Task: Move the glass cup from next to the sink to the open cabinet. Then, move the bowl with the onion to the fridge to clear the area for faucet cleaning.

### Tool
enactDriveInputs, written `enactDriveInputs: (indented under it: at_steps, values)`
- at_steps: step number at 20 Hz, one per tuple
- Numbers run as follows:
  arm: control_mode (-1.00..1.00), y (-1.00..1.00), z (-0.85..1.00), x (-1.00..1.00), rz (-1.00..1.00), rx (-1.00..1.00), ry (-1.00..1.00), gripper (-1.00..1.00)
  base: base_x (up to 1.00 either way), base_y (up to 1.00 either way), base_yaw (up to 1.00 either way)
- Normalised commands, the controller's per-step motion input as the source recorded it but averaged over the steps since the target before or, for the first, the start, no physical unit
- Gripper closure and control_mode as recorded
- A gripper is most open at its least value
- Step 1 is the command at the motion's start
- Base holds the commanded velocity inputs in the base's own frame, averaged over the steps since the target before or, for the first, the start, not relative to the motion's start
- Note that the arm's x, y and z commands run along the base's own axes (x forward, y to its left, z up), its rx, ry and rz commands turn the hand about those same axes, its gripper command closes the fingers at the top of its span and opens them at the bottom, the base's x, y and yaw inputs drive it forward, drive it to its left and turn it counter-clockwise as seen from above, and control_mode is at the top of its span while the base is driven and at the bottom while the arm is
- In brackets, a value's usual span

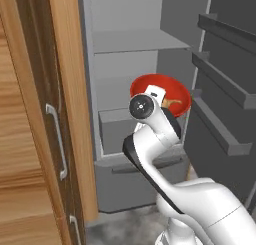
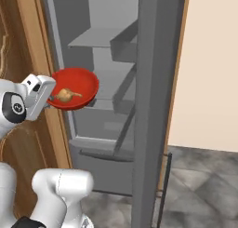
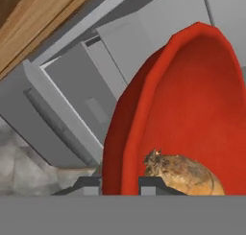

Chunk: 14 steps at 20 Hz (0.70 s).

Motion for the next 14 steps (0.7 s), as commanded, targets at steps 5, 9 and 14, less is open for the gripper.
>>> enactDriveInputs:
  at_steps: [5,9,14]
  values:
    - [1.00,0.00,0.00,0.00,0.00,0.00,0.00,1.00,1.00,0.21,-0.04]
    - [1.00,0.00,0.00,0.00,0.00,0.00,0.00,1.00,1.00,0.04,-0.08]
    - [1.00,0.00,0.00,0.00,0.00,0.00,0.00,1.00,0.75,0.00,-0.03]
